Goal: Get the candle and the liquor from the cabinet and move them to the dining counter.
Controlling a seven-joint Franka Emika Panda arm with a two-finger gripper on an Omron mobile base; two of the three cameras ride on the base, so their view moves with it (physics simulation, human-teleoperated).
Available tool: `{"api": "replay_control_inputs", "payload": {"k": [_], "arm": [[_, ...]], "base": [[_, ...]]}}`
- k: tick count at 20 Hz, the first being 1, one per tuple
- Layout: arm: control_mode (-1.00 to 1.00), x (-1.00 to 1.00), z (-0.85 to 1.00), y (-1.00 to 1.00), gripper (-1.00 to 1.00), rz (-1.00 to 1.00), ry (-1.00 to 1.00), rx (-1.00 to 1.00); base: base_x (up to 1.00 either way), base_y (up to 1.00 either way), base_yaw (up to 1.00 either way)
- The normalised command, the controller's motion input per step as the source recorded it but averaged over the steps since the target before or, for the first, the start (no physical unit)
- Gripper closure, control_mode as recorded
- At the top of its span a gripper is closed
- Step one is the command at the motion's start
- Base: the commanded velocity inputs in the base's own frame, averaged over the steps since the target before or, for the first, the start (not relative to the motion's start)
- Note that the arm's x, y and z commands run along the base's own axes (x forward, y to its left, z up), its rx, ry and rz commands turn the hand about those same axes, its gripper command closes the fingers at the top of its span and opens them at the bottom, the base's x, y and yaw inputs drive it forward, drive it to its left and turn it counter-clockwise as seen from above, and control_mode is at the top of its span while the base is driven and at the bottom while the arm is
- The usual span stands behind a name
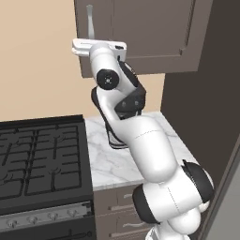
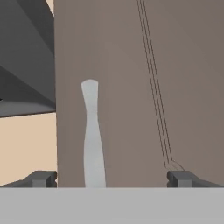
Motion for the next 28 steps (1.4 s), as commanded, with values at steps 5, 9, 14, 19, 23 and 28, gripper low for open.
{"api": "replay_control_inputs", "payload": {"k": [5,9,14,19,23,28], "arm": [[-1.00,0.17,-0.02,0.01,-1.00,0.00,-0.02,0.00],[-1.00,0.14,-0.04,0.00,-1.00,0.00,-0.01,0.00],[-1.00,0.16,-0.01,0.03,-1.00,0.00,0.00,0.00],[-1.00,0.19,-0.04,0.07,-1.00,0.00,0.00,0.00],[-1.00,0.18,-0.04,0.08,-1.00,0.00,0.00,0.00],[-1.00,0.24,-0.05,0.22,-1.00,0.00,0.00,0.00]], "base": [[0.00,0.00,0.00],[0.00,0.00,0.00],[0.00,0.00,0.00],[0.00,0.00,0.00],[0.00,0.00,0.00],[0.00,0.00,0.00]]}}
